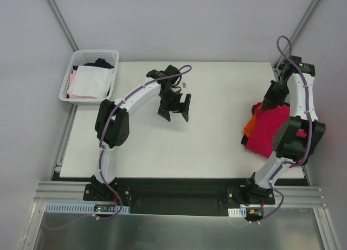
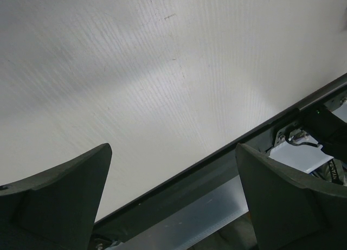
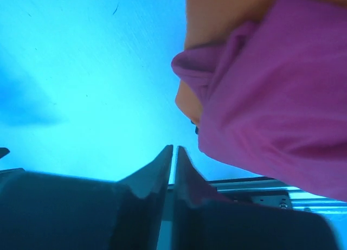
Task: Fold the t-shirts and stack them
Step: Neatly place the folded tshirt to the corner
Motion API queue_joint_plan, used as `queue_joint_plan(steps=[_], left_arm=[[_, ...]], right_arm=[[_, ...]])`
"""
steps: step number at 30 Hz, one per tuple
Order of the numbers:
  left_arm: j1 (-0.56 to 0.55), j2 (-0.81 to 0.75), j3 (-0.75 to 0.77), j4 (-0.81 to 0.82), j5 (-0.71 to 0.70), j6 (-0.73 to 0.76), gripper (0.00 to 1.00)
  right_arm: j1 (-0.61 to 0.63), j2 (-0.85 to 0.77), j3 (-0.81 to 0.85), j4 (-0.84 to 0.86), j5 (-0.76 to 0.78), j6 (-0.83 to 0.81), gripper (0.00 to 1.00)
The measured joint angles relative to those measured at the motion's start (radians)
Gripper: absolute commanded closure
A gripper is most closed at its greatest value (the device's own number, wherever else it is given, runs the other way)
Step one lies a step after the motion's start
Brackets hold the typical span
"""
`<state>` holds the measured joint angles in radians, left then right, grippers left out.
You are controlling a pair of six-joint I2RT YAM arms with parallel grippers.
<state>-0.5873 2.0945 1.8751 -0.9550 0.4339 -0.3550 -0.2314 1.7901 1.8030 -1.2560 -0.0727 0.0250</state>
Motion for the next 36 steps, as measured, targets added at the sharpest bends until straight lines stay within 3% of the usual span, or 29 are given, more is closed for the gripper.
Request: queue_joint_plan(steps=[9, 17, 26, 36], left_arm=[[0.0, 0.0, -0.001, 0.0, 0.0, -0.004, 0.01], [0.0, -0.001, -0.025, 0.001, -0.012, -0.004, 0.01], [0.0, -0.02, -0.074, 0.006, -0.052, -0.003, 0.01], [0.006, -0.031, -0.074, 0.006, -0.054, -0.002, 0.01]], right_arm=[[0.236, 0.172, -0.041, 0.023, -0.134, 0.0, 0.99], [0.364, 0.351, -0.048, 0.026, -0.091, -0.002, 0.99], [0.37, 0.339, -0.303, 0.02, 0.142, 0.003, 0.99], [0.37, 0.136, -0.583, 0.011, 0.19, 0.079, 0.99]])
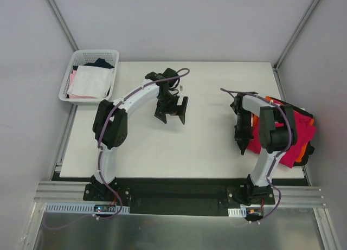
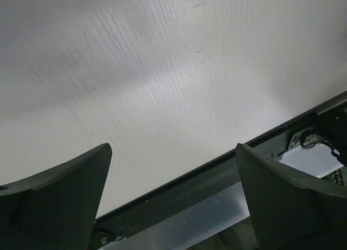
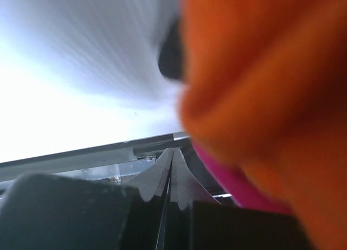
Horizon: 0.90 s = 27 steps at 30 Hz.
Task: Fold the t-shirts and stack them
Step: Neatly place the folded tshirt to the corner
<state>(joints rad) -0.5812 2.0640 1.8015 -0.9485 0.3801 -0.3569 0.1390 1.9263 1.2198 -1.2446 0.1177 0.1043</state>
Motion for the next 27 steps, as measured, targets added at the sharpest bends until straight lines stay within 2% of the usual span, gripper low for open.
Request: queue_joint_plan(steps=[5, 10, 21, 27], left_arm=[[0.0, 0.0, 0.0, 0.0, 0.0, 0.0, 0.01], [0.0, 0.0, 0.0, 0.0, 0.001, 0.0, 0.01], [0.0, -0.009, -0.044, 0.018, 0.003, -0.002, 0.01], [0.0, -0.049, -0.102, 0.019, -0.015, -0.003, 0.01]], right_arm=[[-0.003, -0.072, -0.036, 0.0, 0.0, 0.027, 0.99], [-0.005, -0.069, -0.035, 0.012, -0.012, 0.033, 0.99], [-0.024, 0.143, 0.214, 0.125, -0.202, -0.058, 0.99], [-0.095, 0.167, 0.181, 0.16, -0.333, -0.059, 0.99]])
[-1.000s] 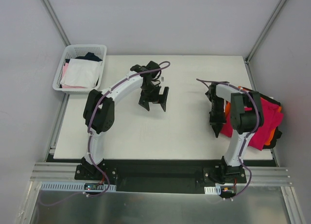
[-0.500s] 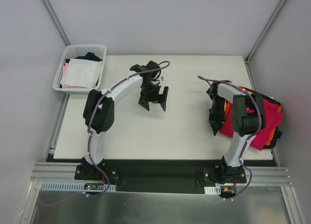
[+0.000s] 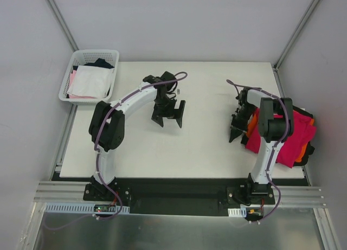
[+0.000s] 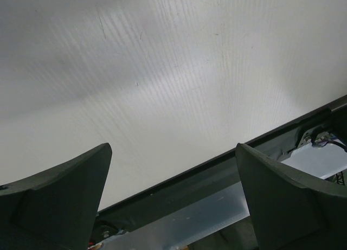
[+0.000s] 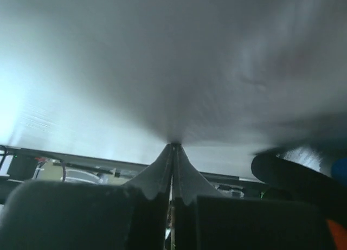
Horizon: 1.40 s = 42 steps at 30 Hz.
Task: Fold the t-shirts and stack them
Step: Neatly place the folded tshirt to the corner
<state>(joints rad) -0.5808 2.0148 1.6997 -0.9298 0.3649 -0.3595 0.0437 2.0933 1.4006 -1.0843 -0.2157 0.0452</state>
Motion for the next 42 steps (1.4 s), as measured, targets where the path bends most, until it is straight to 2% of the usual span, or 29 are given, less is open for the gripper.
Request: queue_joint_plan(steps=[6, 16, 26, 33, 38, 42], left_arm=[[0.0, -0.017, -0.003, 0.006, -0.009, -0.001, 0.01], [0.0, -0.017, 0.009, 0.008, -0.007, -0.009, 0.01], [0.0, -0.017, 0.009, 0.008, -0.007, -0.018, 0.01], [0.0, -0.016, 0.015, 0.008, -0.004, -0.018, 0.01], [0.0, -0.016, 0.024, 0.008, -0.003, -0.019, 0.01], [0.0, -0.016, 0.03, 0.008, -0.017, -0.03, 0.01]], right_arm=[[-0.013, -0.061, -0.135, 0.016, -0.027, 0.027, 0.99], [-0.025, -0.146, -0.27, 0.024, 0.027, 0.05, 0.99], [-0.115, -0.289, -0.406, -0.01, 0.045, 0.066, 0.99], [-0.125, -0.299, -0.391, -0.025, 0.031, 0.056, 0.99], [-0.125, -0.286, -0.328, -0.024, -0.072, 0.014, 0.99], [-0.116, -0.249, -0.207, -0.012, -0.183, -0.03, 0.99]])
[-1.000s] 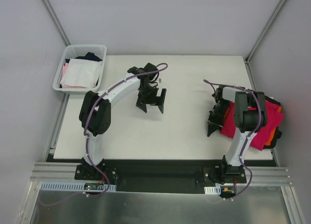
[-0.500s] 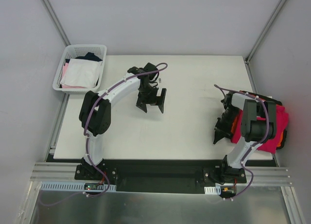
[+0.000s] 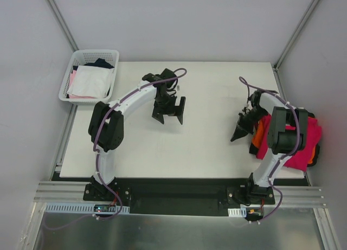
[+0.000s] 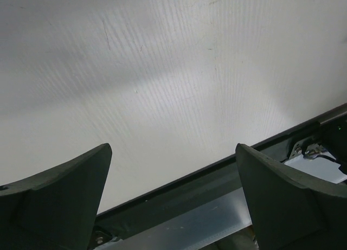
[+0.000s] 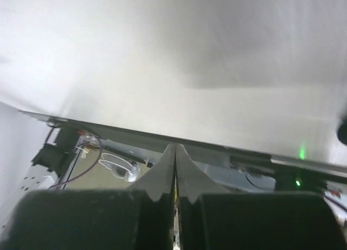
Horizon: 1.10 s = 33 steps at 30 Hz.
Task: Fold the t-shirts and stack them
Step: Neatly place the folded tshirt to the corner
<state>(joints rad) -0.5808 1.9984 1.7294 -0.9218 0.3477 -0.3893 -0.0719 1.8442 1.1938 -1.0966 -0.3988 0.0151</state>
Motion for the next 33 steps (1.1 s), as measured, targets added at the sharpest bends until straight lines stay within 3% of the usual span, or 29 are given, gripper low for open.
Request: queue_joint_plan(steps=[8, 15, 20, 27, 33], left_arm=[[0.029, 0.0, 0.078, -0.018, -0.153, -0.048, 0.02], [0.202, -0.023, 0.267, -0.061, -0.335, -0.126, 0.02], [0.367, -0.1, 0.301, -0.078, -0.43, -0.205, 0.03], [0.58, -0.177, 0.288, -0.125, -0.431, -0.359, 0.05], [0.632, -0.212, 0.283, -0.137, -0.436, -0.387, 0.06]], right_arm=[[0.075, 0.094, 0.362, -0.008, -0.114, -0.006, 0.99], [0.262, 0.109, 0.669, -0.068, 0.007, -0.045, 0.99], [0.378, 0.088, 0.653, -0.042, 0.147, -0.065, 0.99], [0.406, 0.153, 0.734, -0.083, 0.259, -0.073, 0.99], [0.433, 0.114, 0.755, -0.019, 0.407, -0.088, 0.99]])
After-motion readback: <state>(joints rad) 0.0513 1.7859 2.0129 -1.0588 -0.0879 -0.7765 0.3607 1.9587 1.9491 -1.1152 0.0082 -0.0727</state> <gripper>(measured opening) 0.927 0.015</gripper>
